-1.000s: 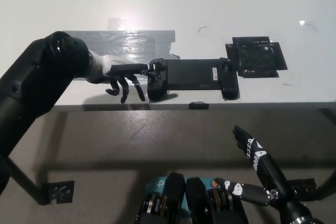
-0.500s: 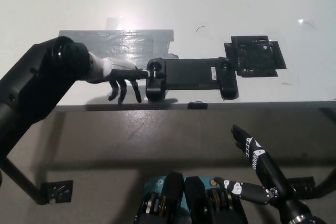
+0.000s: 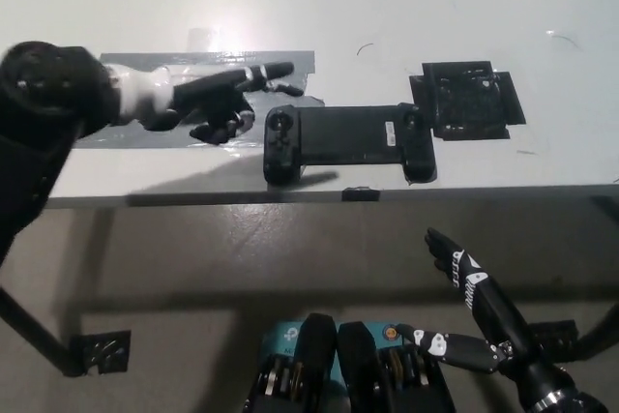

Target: A controller is being placed at the center of the desk near the left hand and the robot uses its left hand's index finger to press a button at the left area of the controller

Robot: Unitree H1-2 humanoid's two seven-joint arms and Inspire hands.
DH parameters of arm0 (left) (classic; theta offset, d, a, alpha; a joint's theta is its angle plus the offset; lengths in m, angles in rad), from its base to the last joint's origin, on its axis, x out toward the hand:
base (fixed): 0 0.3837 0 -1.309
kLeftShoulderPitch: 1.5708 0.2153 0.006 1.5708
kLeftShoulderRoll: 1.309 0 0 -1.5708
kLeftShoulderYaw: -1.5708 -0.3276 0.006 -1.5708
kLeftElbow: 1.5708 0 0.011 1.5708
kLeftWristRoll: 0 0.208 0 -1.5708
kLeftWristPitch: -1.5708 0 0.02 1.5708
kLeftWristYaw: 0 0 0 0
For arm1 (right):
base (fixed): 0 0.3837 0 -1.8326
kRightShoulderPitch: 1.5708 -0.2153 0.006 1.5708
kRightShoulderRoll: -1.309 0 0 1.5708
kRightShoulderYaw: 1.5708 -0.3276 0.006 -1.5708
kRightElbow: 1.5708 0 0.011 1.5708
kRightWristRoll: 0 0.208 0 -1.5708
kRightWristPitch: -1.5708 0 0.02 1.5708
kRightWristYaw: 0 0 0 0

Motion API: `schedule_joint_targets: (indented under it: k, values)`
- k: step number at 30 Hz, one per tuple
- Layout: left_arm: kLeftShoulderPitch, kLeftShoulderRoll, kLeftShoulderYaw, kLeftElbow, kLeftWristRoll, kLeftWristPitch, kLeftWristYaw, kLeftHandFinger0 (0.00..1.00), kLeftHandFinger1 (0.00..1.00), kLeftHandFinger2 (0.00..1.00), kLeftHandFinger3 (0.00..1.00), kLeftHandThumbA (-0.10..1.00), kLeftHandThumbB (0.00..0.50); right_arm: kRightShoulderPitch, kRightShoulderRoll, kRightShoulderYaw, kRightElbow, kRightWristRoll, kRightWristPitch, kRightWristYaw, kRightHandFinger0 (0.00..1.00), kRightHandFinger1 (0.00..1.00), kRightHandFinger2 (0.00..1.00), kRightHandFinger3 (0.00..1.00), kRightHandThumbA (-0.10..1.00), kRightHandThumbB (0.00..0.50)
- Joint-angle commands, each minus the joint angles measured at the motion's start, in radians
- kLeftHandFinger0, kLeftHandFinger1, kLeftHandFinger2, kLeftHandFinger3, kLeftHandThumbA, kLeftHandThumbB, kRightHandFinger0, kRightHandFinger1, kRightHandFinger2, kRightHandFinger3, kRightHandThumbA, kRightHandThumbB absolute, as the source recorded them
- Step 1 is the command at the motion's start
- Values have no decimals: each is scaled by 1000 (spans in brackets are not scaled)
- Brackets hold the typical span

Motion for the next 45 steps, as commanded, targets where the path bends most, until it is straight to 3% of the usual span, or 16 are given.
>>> schedule_joint_targets:
  k: [1, 2, 3, 4, 5, 6, 7, 8, 9, 10, 15, 18, 22, 28, 34, 45]
  values:
    - [186, 25, 157, -259, -195, 29, 111, 2, 31, 207, 1000, 1000, 413, -23, -15, 10, -33, 4, -6, 26, 1000, 1000, 1000, 1000, 860, 264]
    - [192, 21, 162, -266, -195, 29, 115, 13, 32, 216, 1000, 1000, 412, -25, -16, 9, -32, 5, -6, 27, 1000, 1000, 1000, 1000, 860, 264]
    - [283, -14, 195, -344, -165, 29, 159, 177, 171, 331, 1000, 1000, 422, -24, -16, 9, -33, 8, -5, 28, 1000, 1000, 1000, 1000, 858, 262]
    - [355, -54, 226, -390, -150, 29, 192, 366, 357, 519, 1000, 1000, 375, -24, -16, 9, -33, 10, -4, 29, 1000, 1000, 1000, 1000, 855, 261]
    - [400, -85, 250, -412, -147, 29, 209, 464, 312, 401, 1000, 1000, 372, -24, -17, 9, -33, 10, -4, 29, 1000, 1000, 1000, 1000, 854, 260]
    - [499, -141, 277, -449, -127, 8, 259, 835, 640, 661, 1000, 1000, 328, -26, -14, 11, -29, 12, -5, 30, 1000, 1000, 1000, 1000, 852, 260]
    - [540, -162, 285, -471, -109, 7, 281, 871, 686, 669, 1000, 1000, 323, -26, -14, 12, -28, 12, -7, 31, 1000, 1000, 1000, 1000, 852, 260]
    - [611, -188, 282, -476, -75, -73, 304, 1000, 994, 979, 1000, 1000, 309, -27, -13, 12, -23, 17, -13, 32, 1000, 1000, 1000, 1000, 846, 254]
    - [666, -209, 276, -468, -46, -136, 322, 1000, 1000, 1000, 1000, 1000, 310, -28, -9, 10, -19, 19, -17, 30, 1000, 1000, 1000, 1000, 841, 254]
    - [672, -213, 278, -468, -40, -142, 322, 1000, 1000, 1000, 1000, 1000, 311, -28, -9, 10, -18, 20, -18, 30, 1000, 1000, 1000, 1000, 841, 254]
    - [882, -397, 327, -392, 61, -430, 516, 1000, 1000, 1000, 1000, 1000, 264, 6, 17, -2, -18, 49, -38, 14, 1000, 1000, 1000, 1000, 817, 261]
    - [915, -458, 339, -308, 141, -636, 617, 1000, 1000, 1000, 1000, 1000, 275, 21, 33, -11, -13, 48, -57, -5, 1000, 1000, 1000, 1000, 835, 272]
    - [941, -500, 342, -230, 226, -815, 717, 1000, 1000, 1000, 1000, 1000, 275, 31, 43, -7, -12, 41, -66, -11, 1000, 1000, 1000, 1000, 872, 271]
    - [986, -521, 313, -196, 310, -888, 772, 1000, 1000, 1000, 1000, 1000, 265, 69, 43, -3, -19, 37, -85, -10, 1000, 1000, 1000, 1000, 881, 268]
    - [1010, -520, 298, -181, 345, -907, 794, 1000, 1000, 1000, 1000, 1000, 276, 95, 59, -7, -27, 31, -101, -23, 1000, 1000, 1000, 1000, 868, 269]
    - [969, -486, 263, -147, 362, -911, 886, 1000, 1000, 1000, 1000, 1000, 230, 101, 85, -8, -65, 27, -103, -32, 1000, 1000, 1000, 1000, 852, 202]
